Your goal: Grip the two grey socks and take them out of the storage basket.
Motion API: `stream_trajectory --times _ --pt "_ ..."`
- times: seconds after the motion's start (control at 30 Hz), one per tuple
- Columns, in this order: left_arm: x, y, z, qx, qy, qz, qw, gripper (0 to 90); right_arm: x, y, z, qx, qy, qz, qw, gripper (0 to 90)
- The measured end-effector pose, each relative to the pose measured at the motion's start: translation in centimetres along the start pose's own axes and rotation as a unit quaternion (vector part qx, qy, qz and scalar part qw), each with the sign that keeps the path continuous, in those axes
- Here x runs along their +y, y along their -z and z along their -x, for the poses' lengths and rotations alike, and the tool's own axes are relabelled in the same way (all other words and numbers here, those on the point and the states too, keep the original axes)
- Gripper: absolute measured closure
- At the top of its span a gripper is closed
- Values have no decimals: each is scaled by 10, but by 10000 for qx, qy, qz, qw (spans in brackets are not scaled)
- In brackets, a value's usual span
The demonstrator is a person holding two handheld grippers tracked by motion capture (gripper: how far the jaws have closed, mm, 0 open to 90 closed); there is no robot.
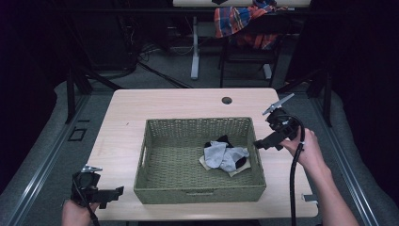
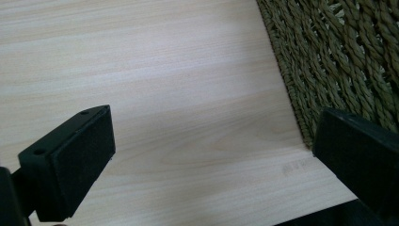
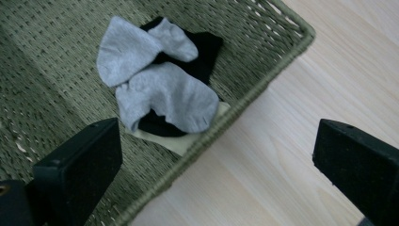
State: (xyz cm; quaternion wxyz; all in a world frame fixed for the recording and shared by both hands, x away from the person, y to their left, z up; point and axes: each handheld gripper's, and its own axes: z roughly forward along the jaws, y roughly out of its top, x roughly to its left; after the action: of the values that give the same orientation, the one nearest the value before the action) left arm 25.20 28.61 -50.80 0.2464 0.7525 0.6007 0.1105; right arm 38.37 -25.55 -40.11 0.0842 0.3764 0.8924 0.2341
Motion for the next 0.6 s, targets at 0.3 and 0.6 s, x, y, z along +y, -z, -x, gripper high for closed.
stream_trajectory --times 0.3,0.6 --pt "0 -2 -1 -12 -37 -69 10000 0 22 -18 -12 189 208 -119 9995 46" --pt "-3 1 -2 -43 20 -58 10000 1 41 -37 -22 318 454 -325 9979 54"
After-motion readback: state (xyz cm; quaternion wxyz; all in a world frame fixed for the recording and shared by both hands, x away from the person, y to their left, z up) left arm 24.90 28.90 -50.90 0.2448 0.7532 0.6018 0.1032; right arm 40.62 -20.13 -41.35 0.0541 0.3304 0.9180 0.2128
